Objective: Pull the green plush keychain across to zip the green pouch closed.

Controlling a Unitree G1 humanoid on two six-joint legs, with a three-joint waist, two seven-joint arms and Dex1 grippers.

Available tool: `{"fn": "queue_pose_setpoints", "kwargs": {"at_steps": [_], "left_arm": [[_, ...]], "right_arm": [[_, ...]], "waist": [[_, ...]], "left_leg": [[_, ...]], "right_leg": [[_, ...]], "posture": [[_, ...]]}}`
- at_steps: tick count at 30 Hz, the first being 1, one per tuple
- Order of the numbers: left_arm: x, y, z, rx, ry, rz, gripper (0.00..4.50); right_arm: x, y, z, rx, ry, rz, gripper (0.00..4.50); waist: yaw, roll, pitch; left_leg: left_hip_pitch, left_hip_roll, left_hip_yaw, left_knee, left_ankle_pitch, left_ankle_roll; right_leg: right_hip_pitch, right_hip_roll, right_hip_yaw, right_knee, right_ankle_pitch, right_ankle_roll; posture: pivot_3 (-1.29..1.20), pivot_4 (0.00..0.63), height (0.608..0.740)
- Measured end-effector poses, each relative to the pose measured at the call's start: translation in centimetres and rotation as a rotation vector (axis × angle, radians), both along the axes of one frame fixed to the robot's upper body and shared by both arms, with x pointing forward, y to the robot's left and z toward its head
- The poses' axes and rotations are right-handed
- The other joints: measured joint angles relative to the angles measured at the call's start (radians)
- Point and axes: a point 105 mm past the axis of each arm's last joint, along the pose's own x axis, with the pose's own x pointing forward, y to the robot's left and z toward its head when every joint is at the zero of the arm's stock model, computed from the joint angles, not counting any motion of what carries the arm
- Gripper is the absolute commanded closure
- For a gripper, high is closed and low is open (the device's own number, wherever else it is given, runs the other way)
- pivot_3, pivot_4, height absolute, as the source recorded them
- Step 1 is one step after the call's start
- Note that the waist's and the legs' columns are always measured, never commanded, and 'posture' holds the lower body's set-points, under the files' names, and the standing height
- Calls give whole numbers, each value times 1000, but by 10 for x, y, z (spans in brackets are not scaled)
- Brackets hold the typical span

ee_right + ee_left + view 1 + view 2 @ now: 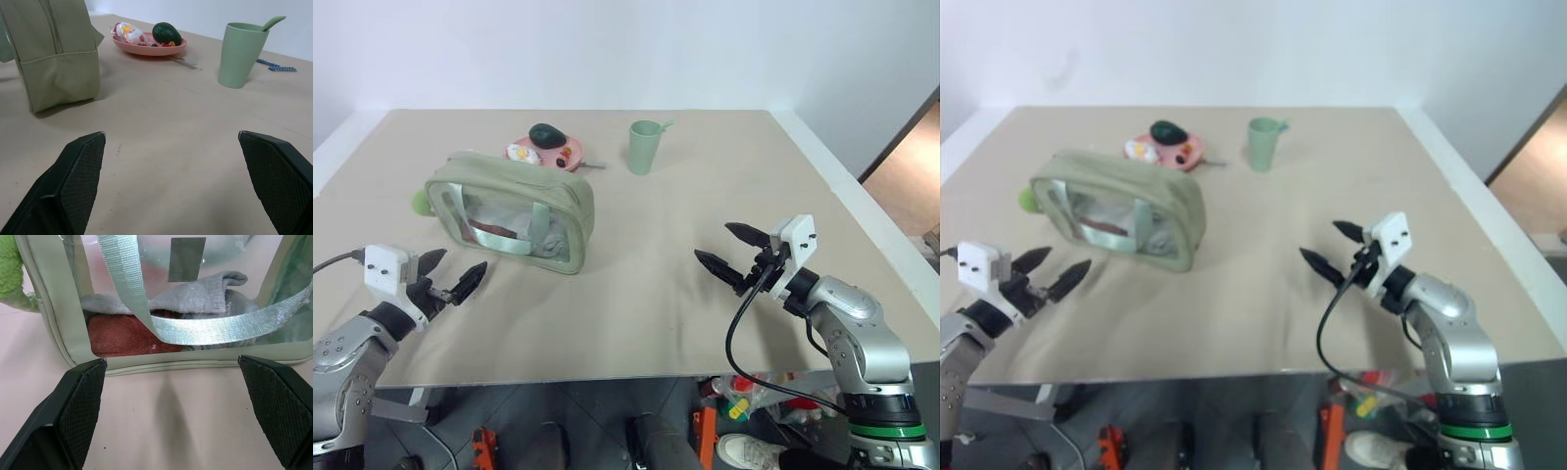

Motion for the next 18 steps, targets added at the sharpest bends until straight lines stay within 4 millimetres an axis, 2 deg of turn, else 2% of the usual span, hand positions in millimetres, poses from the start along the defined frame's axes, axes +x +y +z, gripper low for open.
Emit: {"fn": "queue_pose_setpoints", "kwargs": {"at_steps": [3, 5, 7, 12, 16, 18], "left_arm": [[2, -3, 2, 6, -4, -16, 52], [5, -21, 14, 4, -42, -104, 52], [4, -30, 21, 6, -62, -151, 52], [1, -34, 22, -7, -45, -205, 52], [-12, -50, 31, -13, -8, -364, 52], [-23, -62, 38, 8, 11, -471, 52]], "right_arm": [[1, -1, -1, -1, -3, 0, 0], [3, -2, -4, 2, -1, -2, 0], [4, -2, -5, 2, -2, 4, 0], [3, -1, -5, -1, -12, 16, 0], [1, 0, -4, -29, 1, 58, 0], [-2, 12, 5, -36, 17, 121, 0]], "waist": [[0, 0, 0], [1, 0, 0], [1, 0, 0], [-1, 0, 0], [0, 0, 0], [-3, 0, 0]], "left_leg": [[0, 0, 0, 0, 0, 0], [0, 0, 0, 0, 0, 0], [0, 0, 1, 0, 0, 0], [0, 1, 1, 0, -1, 1], [0, 1, 1, 0, -1, 1], [0, 1, 2, 0, -1, 1]], "right_leg": [[0, 0, 0, 0, 0, 0], [0, 0, 0, 0, 0, 0], [0, -1, 1, 0, 0, 0], [0, 1, 0, 0, 0, 0], [0, 1, 0, 1, 0, 0], [-1, 0, 1, 1, 0, 0]], "posture": [[0, 150, 740], [0, 150, 740], [0, 150, 740], [0, 150, 740], [0, 150, 740], [0, 150, 740]]}}
